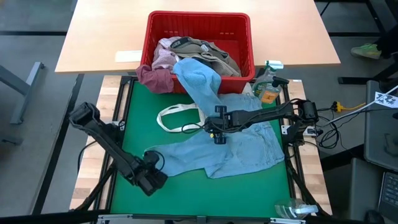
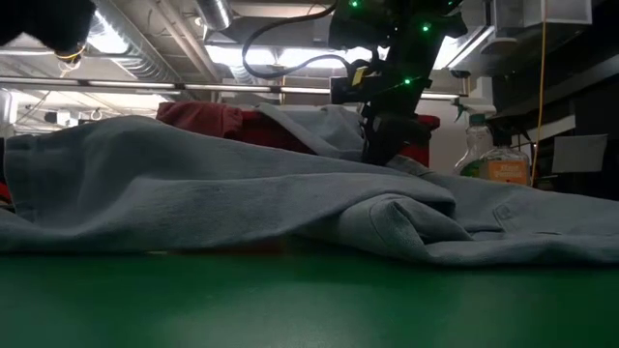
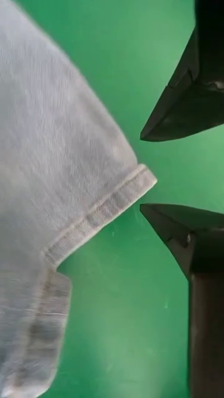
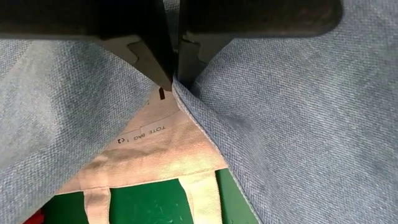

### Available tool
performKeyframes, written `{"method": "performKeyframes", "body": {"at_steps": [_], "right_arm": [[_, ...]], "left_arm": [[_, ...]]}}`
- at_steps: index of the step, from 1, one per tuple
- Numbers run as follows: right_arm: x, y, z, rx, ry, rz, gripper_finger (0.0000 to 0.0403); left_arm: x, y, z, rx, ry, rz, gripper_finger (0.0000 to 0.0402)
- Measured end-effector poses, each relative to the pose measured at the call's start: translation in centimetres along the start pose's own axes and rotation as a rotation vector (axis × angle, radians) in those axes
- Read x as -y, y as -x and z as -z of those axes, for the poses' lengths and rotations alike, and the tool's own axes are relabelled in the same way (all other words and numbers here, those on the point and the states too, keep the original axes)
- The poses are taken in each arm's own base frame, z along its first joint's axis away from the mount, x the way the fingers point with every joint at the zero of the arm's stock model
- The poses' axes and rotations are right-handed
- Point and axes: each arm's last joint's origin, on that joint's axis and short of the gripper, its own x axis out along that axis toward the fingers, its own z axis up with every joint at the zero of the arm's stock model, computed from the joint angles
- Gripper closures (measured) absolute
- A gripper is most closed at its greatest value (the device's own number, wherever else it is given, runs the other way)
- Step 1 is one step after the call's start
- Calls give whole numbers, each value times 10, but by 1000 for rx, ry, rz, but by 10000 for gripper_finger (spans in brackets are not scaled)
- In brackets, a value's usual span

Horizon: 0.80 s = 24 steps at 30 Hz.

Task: Fold Laundry from Bin
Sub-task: Fold the blue pants from the red laundry basket

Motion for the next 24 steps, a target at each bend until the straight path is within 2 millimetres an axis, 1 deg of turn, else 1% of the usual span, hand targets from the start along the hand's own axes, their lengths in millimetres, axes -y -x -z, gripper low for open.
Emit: {"method": "performKeyframes", "body": {"at_steps": [5, 10, 18, 24], "right_arm": [[0, 0, 0, 0, 0, 0, 388], [0, 0, 0, 0, 0, 0, 388], [0, 0, 0, 0, 0, 0, 388], [0, 0, 0, 0, 0, 0, 388]], "left_arm": [[5, -16, -3, 24, 125, -55, 195], [7, -31, -11, 97, 270, -106, 186], [12, -57, -16, 127, 323, -191, 188], [16, -71, -15, 131, 329, -219, 187]]}}
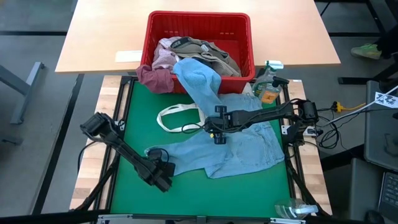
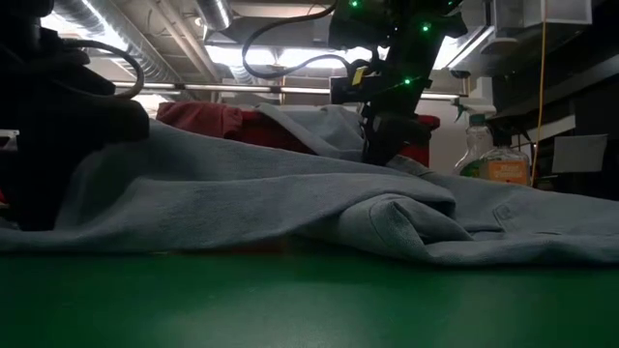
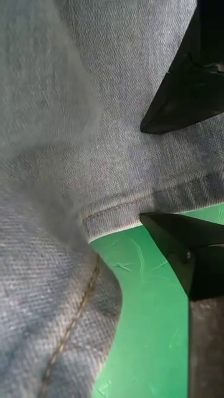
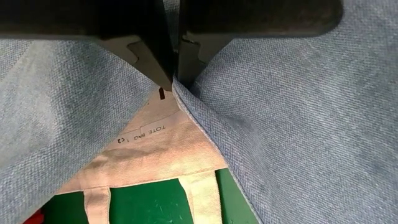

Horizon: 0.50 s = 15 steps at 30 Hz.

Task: Fold Laundry from Bin
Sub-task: Fold the blue pants from the red laundry basket

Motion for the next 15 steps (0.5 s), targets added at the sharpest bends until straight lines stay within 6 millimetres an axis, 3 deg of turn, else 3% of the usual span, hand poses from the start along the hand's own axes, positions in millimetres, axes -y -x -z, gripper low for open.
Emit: {"method": "performKeyframes", "body": {"at_steps": [8, 15], "right_arm": [[0, 0, 0, 0, 0, 0, 388], [0, 0, 0, 3, -1, 0, 388]], "left_arm": [[3, -10, 5, 17, -8, -13, 202], [4, -10, 5, 10, -14, 5, 289]]}}
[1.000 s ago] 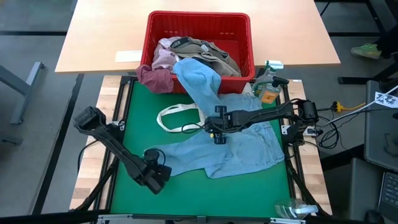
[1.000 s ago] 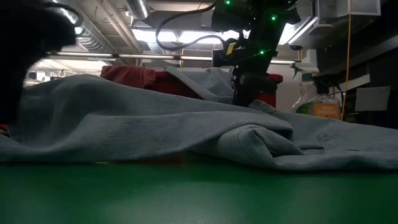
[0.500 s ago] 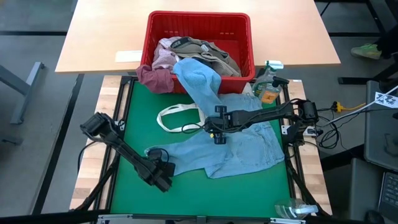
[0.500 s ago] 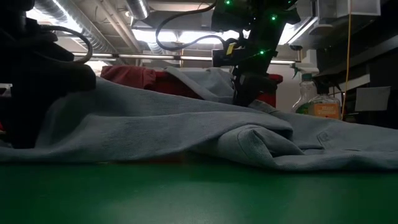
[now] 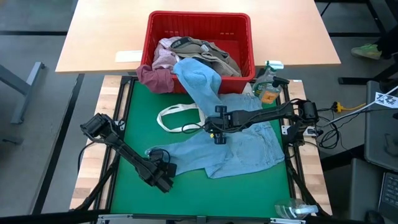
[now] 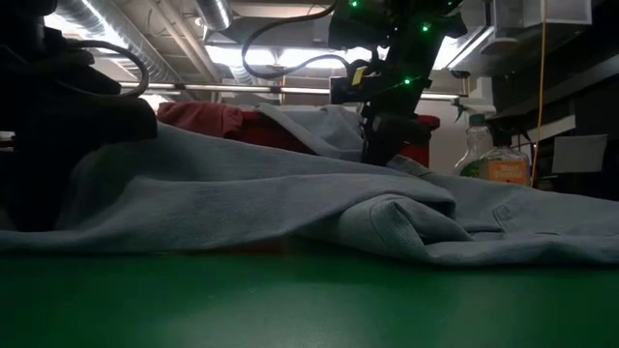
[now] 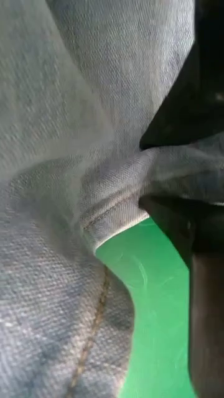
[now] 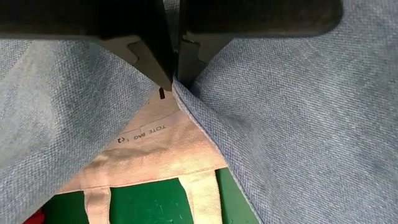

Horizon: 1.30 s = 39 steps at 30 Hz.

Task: Fold Laundry from Bin
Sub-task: Fold the blue pants from the red laundry basket

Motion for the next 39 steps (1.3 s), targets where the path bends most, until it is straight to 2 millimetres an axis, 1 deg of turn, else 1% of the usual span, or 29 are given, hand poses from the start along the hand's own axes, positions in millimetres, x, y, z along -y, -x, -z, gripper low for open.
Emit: {"method": "performKeyframes", "body": {"at_steps": [5, 7, 11, 16, 20, 25, 28, 31, 35, 39], "right_arm": [[0, 0, 0, 1, 0, -1, 388], [0, 0, 0, 1, 0, -1, 388], [0, 1, 0, 5, -2, -1, 388], [1, 4, -3, 17, -4, -22, 388], [3, 13, -15, 81, -20, -127, 388], [6, 26, -35, 230, -53, -241, 388], [7, 35, -44, 295, -63, -328, 388], [7, 41, -48, 320, -62, -431, 388], [7, 52, -47, 268, -51, -583, 388], [5, 55, -38, 165, -31, -631, 388]], "left_arm": [[-3, 4, -1, 0, -41, 9, 374], [-5, 10, -4, -7, -51, 21, 390], [-18, 29, -16, -26, -64, -10, 393], [-34, 65, -33, -104, -54, 44, 397], [-53, 93, -46, -209, -53, 96, 398], [-78, 119, -61, -327, -71, 127, 399], [-92, 128, -67, -404, -92, 78, 399], [-106, 133, -70, -500, -121, -23, 399], [-117, 136, -68, -616, -157, -167, 399], [-123, 139, -63, -690, -190, -226, 399]]}}
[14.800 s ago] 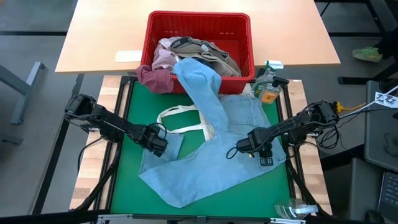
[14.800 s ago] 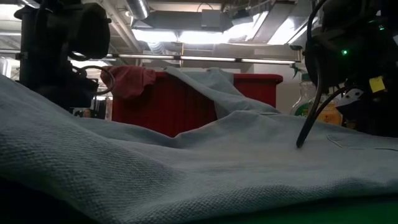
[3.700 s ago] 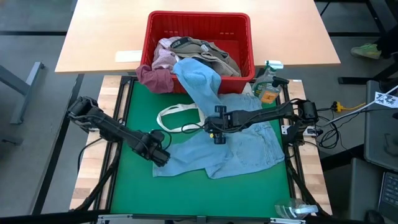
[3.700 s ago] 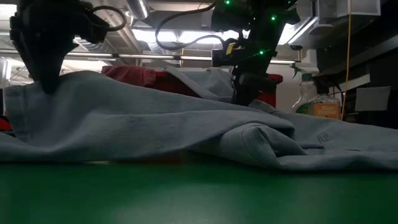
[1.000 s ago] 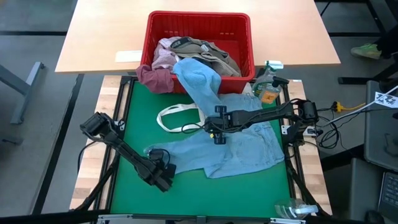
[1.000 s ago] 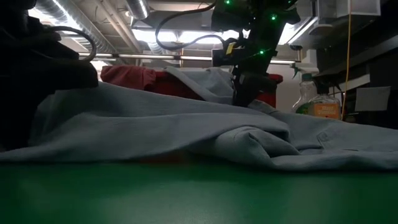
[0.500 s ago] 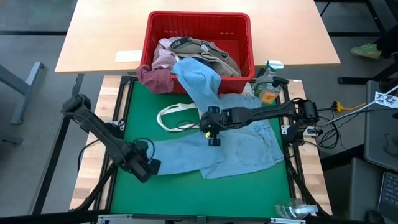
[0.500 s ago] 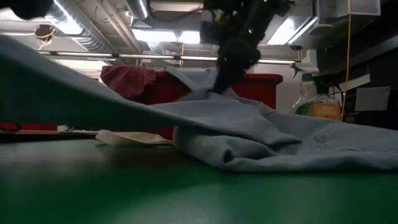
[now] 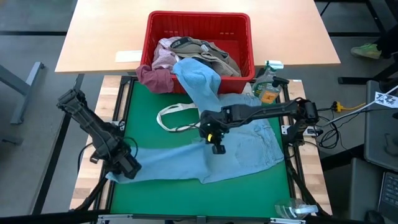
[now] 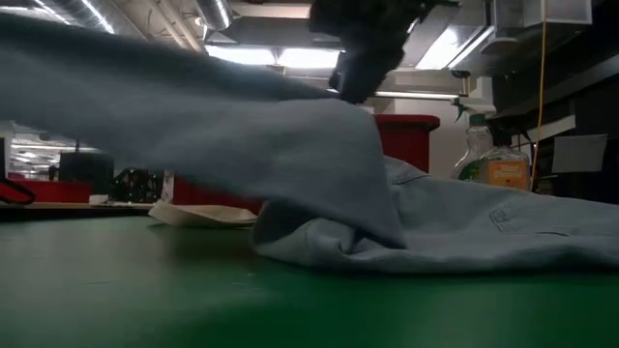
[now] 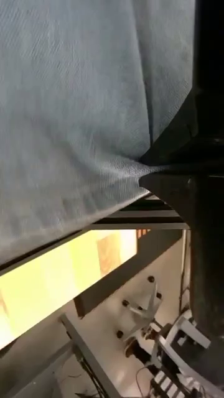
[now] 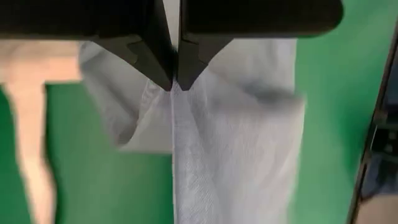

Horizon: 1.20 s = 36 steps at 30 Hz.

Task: Fold Laundry from Bin
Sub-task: Fold the blue pants from the red laundry basket

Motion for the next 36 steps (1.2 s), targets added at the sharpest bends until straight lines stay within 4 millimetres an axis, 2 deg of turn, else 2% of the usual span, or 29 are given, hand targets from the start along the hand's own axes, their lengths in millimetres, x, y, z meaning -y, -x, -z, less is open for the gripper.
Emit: {"method": "performKeyframes", "body": {"at_steps": [7, 18, 36], "right_arm": [[1, 0, 4, -42, -10, 37, 388], [8, 2, -10, 95, 47, 242, 388], [6, 25, -62, 655, 347, 338, 388]], "left_arm": [[-4, -2, 4, -25, 15, -43, 399], [-12, -2, 7, -128, 73, -165, 399], [-17, -2, 7, -147, 98, -223, 395]]}}
